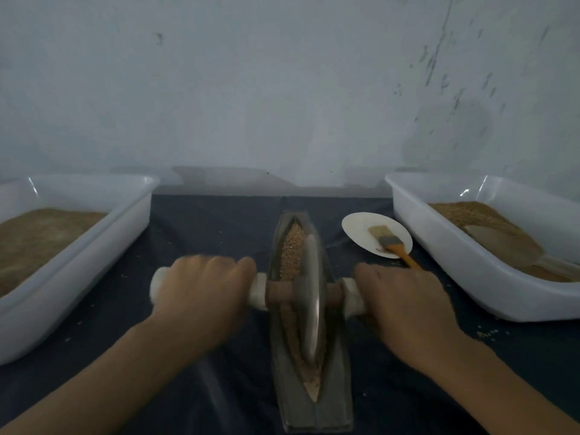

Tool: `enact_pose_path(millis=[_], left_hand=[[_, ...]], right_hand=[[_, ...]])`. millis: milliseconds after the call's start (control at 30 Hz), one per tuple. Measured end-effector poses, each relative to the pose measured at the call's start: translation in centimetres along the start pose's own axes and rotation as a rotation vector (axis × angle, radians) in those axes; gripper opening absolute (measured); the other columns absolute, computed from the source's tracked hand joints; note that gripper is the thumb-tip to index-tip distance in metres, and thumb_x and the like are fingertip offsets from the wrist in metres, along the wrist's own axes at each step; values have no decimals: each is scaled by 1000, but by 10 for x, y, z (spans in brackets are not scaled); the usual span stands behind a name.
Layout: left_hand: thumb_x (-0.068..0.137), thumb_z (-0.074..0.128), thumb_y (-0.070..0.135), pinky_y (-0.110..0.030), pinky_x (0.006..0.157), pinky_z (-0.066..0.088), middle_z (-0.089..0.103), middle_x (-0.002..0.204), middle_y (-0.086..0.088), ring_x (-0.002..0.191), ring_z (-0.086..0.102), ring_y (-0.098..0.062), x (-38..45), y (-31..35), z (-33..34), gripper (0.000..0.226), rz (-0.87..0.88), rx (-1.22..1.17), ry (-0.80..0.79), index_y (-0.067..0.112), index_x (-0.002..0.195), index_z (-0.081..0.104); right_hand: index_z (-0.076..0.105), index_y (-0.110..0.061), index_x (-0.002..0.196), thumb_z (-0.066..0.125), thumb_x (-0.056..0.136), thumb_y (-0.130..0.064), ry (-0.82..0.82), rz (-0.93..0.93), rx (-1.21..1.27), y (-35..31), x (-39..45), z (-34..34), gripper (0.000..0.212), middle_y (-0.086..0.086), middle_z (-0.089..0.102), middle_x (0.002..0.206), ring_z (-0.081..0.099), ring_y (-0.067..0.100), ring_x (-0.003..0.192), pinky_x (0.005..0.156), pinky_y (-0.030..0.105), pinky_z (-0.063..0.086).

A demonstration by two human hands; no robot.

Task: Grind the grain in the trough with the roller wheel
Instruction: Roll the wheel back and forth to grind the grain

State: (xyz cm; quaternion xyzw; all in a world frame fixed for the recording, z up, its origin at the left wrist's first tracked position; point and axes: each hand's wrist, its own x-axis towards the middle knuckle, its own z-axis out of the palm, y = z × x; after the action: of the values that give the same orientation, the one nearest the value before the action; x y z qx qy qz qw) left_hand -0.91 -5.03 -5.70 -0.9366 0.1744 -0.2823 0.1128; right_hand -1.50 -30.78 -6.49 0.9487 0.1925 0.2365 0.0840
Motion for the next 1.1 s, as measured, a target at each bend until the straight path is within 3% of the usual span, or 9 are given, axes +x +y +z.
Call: enact_pose_path(millis=[67, 133, 233, 333, 433, 567, 667, 800, 1100], left_hand=[[40, 86, 32, -21, 42, 22, 43, 45, 6, 33, 40, -16, -15, -2, -5, 53, 57, -50, 94, 27, 60, 37], [37, 87, 34, -17, 46, 12, 35, 44, 10, 33, 26, -12, -16, -5, -2, 60, 20, -47, 46, 29, 60, 32], [67, 71, 43, -25, 48, 20, 32, 53, 11, 47, 31, -13, 4, -7, 22, 41, -57, 13, -21, 30, 67, 32], [83, 54, 46, -29, 58, 33, 48, 68, 8, 61, 46, -18, 32, -15, 49, 24, -206, -103, -145, 30, 72, 39], [84, 53, 44, -31, 61, 37, 61, 80, 3, 66, 53, -23, 49, -17, 60, 23, -242, -165, -153, 28, 72, 42], [84, 52, 43, -30, 59, 35, 54, 73, 6, 65, 52, -21, 27, -12, 37, 21, -195, -109, -196, 29, 75, 40], [81, 54, 45, -29, 53, 31, 36, 60, 9, 57, 48, -17, -8, -7, 13, 26, -129, -44, -170, 29, 74, 35], [73, 63, 40, -24, 45, 16, 27, 54, 10, 42, 25, -9, -23, -2, -4, 40, -89, 22, -66, 30, 67, 24], [82, 58, 37, -34, 63, 36, 63, 90, 0, 79, 60, -25, 68, -15, 41, 17, -204, -58, -201, 29, 81, 43]], right_hand=[[47, -22, 65, 91, 34, -20, 94, -38, -16, -2, -11, -12, 55, -4, 48, 50, 44, 16, 37, 40, 21, 17], [49, -19, 61, 91, 29, -15, 110, -43, -24, -2, -7, -14, 53, -2, 48, 48, 44, 17, 35, 38, 22, 21], [55, -18, 73, 86, 55, -20, 64, -46, -97, 1, 22, -2, 36, 0, 60, 61, 56, 20, 47, 40, 26, 32], [50, -19, 91, 68, 80, -24, 47, -36, -180, 5, 63, 11, 21, 0, 64, 81, 61, 22, 67, 50, 30, 27], [48, -18, 96, 65, 83, -21, 14, -5, -174, 6, 88, 14, 22, 2, 64, 87, 62, 23, 73, 52, 31, 26], [48, -20, 96, 66, 84, -28, -9, -19, -111, 2, 62, 3, 23, 0, 64, 89, 60, 20, 74, 55, 31, 32], [54, -20, 80, 85, 59, -26, 93, -84, -61, -4, 18, -8, 38, -1, 61, 68, 56, 19, 53, 44, 27, 36], [47, -20, 63, 91, 34, -18, 158, -74, -3, 0, -1, -9, 52, -4, 49, 49, 45, 17, 36, 43, 18, 11], [49, -24, 92, 62, 85, -36, -5, 84, -35, 22, 93, 42, 19, 0, 62, 84, 56, 21, 69, 55, 32, 34]])
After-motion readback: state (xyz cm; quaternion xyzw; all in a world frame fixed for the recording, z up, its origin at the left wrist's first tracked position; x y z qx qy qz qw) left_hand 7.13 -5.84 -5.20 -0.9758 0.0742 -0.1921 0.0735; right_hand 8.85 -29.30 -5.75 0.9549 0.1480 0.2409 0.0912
